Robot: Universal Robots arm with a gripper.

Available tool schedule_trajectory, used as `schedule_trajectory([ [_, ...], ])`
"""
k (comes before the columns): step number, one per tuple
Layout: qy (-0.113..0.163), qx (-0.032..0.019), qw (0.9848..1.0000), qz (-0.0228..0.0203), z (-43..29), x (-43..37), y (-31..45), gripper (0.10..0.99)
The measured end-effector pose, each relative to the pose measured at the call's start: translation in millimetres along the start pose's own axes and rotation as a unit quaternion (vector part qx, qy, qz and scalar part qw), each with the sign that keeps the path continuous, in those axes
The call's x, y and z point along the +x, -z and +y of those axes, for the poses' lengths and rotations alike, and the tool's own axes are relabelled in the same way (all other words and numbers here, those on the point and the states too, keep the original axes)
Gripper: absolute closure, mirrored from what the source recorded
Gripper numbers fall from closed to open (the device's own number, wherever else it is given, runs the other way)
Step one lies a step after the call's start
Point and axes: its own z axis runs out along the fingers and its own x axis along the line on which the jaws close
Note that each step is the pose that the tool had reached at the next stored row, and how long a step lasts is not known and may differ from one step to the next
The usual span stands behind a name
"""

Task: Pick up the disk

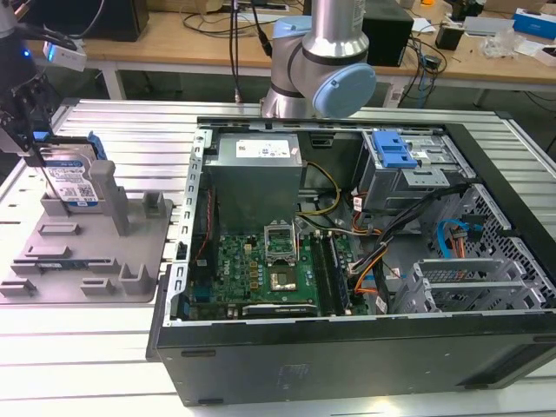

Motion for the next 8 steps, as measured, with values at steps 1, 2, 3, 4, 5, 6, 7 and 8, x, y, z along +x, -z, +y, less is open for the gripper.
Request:
schedule_trajectory([
  [1,0.0,0.0,1.0,0.0,0.0,0.0,0.0,0.529],
  [2,0.0,0.0,1.0,0.0,0.0,0.0,-0.1,0.529],
  [3,0.0,0.0,1.0,0.0,0.0,0.0,-0.1,0.541],
  [4,0.0,0.0,1.0,0.0,0.0,0.0,-0.1,0.541],
  [5,0.0,0.0,1.0,0.0,0.0,0.0,-0.2,0.616],
  [6,0.0,0.0,1.0,0.0,0.0,0.0,-0.3,0.616],
  [7,0.0,0.0,1.0,0.0,0.0,0.0,-0.3,0.616],
  [8,0.0,0.0,1.0,0.0,0.0,0.0,-0.4,0.616],
])
